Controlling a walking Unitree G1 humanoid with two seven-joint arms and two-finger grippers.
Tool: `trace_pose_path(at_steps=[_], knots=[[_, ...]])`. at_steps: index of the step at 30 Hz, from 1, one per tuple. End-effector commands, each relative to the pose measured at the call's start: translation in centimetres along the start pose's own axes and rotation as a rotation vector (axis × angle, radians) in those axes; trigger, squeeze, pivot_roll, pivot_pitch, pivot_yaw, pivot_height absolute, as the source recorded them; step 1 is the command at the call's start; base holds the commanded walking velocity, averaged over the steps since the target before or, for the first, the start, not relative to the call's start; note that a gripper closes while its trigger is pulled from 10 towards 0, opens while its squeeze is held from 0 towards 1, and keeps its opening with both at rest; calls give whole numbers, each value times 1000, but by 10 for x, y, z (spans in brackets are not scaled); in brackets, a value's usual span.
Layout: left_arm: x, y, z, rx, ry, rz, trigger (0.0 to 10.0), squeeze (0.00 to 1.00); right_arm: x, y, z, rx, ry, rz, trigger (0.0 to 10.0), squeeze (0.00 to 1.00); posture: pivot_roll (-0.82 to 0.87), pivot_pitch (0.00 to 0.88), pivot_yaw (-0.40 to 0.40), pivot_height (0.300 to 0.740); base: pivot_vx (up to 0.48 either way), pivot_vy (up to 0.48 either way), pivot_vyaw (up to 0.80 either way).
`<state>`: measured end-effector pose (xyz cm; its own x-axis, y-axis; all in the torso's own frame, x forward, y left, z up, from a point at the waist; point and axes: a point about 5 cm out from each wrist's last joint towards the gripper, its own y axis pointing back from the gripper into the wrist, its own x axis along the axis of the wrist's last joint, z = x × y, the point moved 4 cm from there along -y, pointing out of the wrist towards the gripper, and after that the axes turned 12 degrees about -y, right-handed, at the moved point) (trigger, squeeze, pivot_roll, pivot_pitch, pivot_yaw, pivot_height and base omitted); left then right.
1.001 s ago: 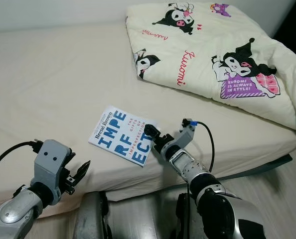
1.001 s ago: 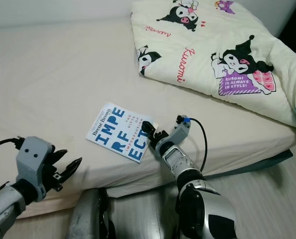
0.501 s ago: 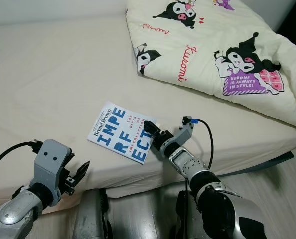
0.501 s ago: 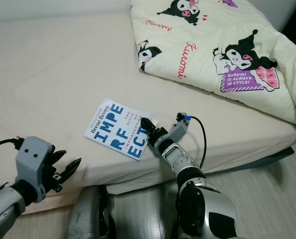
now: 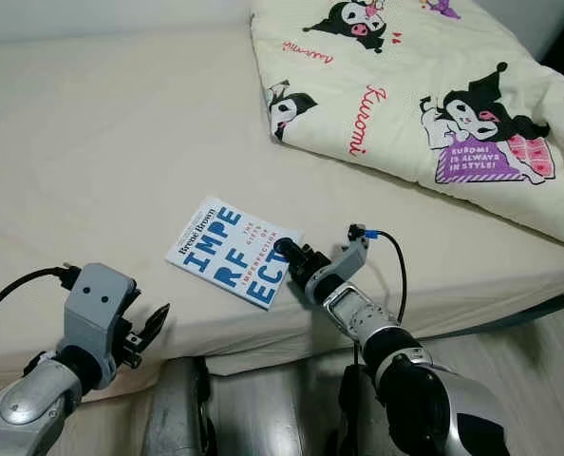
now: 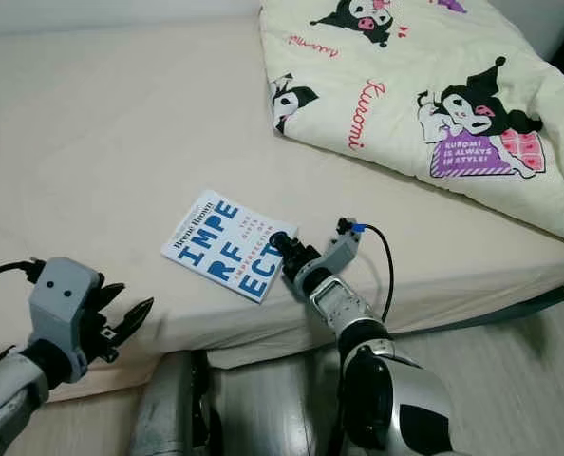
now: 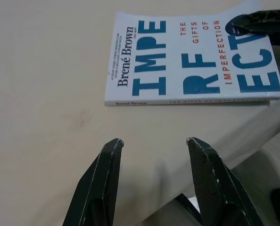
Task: Clean up the room
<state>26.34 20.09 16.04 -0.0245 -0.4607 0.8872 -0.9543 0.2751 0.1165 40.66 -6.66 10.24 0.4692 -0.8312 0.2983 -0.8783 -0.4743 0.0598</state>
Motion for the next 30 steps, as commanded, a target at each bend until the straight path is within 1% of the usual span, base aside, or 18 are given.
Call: trace_pose_path(at_steps=[1,7,8,10,11,12,13,15,16,17,19,21,22,24,25,28,29,30], knots=[[-5,0,5,-6,14,-18,10000,0,-10,4,11,-33,-22,-24,0,0,331,334,-22,571,0,0,0],[-5,-9,-1,46,25,3,10000,0,0,5,8,-5,-48,22,0,0,284,260,-55,571,0,0,0],[-7,-15,-4,86,51,7,10000,0,7,4,3,26,-47,44,0,0,247,233,-69,571,0,0,0],[-8,-18,-5,105,66,7,10000,0,11,4,0,40,-42,52,0,0,237,225,-73,571,0,0,0],[-11,-22,-5,136,94,3,10000,0,15,4,-4,66,-26,60,0,0,191,187,-85,571,0,0,0],[-11,-22,-5,136,94,3,10000,0,15,4,-4,66,-26,60,0,0,191,187,-85,571,0,0,0],[-15,-27,-3,164,140,-3,10000,0,18,4,-9,98,12,68,0,0,167,161,-85,571,0,0,0],[-18,-35,8,176,203,-1,10000,0,24,7,-15,160,78,88,0,0,129,124,-81,571,0,0,0],[-18,-35,8,176,203,-1,10000,0,24,7,-15,160,78,88,0,0,129,124,-81,571,0,0,0],[-18,-37,14,170,220,7,10000,0,23,12,-16,186,133,89,0,0,108,109,-81,571,0,0,0],[-18,-37,14,170,220,7,10000,0,23,12,-16,186,133,89,0,0,108,109,-81,571,0,0,0],[-18,-44,22,169,240,18,10000,0,22,24,-22,237,182,94,0,0,71,79,-71,571,0,0,0],[-18,-44,22,169,240,18,10000,0,22,24,-22,237,182,94,0,0,71,79,-71,571,0,0,0],[-19,-51,23,185,241,19,10000,0,21,37,-28,251,230,110,0,0,44,56,-65,571,0,0,0],[-19,-54,22,199,244,18,10000,0,21,43,-30,245,280,128,3765,0,38,52,-64,571,0,0,0],[-19,-54,22,199,244,18,10000,0,21,43,-30,245,280,128,3765,0,38,52,-64,571,0,0,0],[-22,-62,20,229,279,-9,10000,0,24,51,-37,216,409,196,10000,0,2,27,-46,571,0,0,0],[-23,-66,20,239,294,-22,10000,0,27,56,-42,213,460,240,10000,0,2,27,-46,571,0,0,0]])
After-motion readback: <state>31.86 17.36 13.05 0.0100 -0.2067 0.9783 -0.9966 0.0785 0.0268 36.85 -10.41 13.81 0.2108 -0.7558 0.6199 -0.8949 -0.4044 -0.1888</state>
